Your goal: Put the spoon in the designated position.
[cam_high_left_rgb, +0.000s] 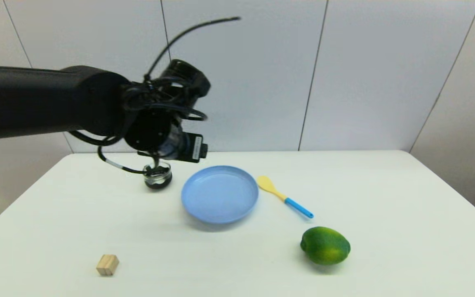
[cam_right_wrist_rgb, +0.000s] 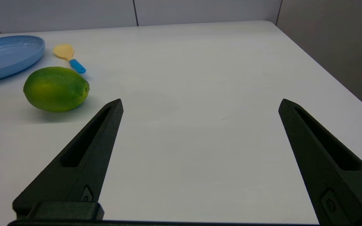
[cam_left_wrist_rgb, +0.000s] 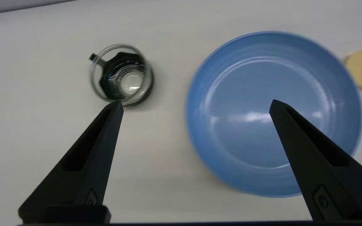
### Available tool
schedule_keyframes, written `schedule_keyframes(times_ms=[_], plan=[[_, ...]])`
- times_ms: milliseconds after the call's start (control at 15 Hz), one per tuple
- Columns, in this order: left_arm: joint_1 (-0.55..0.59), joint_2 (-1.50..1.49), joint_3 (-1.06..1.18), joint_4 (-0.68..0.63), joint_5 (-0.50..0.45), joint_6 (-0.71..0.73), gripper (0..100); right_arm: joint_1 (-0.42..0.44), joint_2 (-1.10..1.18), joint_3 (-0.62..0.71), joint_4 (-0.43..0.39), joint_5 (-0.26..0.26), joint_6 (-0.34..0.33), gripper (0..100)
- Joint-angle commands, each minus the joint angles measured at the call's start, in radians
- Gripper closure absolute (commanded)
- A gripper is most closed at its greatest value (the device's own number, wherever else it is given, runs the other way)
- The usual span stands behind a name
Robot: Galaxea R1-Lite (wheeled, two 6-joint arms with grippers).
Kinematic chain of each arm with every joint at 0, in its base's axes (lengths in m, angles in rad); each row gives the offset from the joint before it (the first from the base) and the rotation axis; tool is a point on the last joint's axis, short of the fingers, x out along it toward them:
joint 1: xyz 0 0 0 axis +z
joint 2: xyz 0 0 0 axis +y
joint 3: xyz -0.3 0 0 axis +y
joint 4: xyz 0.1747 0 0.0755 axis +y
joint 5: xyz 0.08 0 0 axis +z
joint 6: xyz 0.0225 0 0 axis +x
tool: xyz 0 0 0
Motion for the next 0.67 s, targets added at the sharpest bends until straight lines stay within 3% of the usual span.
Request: schedule_keyframes(times_ms=[67, 133, 267, 533, 667], plan=[[0.273, -0.286, 0.206, -0.091, -0.513, 0.253, 0, 0.000, 0.001, 0.000, 0.000, 0.000, 0.000, 0], [0.323, -0.349, 0.241, -0.093, -0.606, 0.305, 0, 0.000, 0.001, 0.000, 0.000, 0.000, 0.000, 0], [0.399, -0.494, 0.328, -0.104, -0.683, 0.379, 0, 0.000, 0.001, 0.000, 0.000, 0.000, 0.000, 0], [0.417, -0.857, 0.677, -0.341, -0.686, 0.420, 0, 0.000, 0.001, 0.000, 0.000, 0.000, 0.000, 0], [0.415, -1.030, 0.825, -0.380, -0.686, 0.432, 0, 0.000, 0.001, 0.000, 0.000, 0.000, 0.000, 0]])
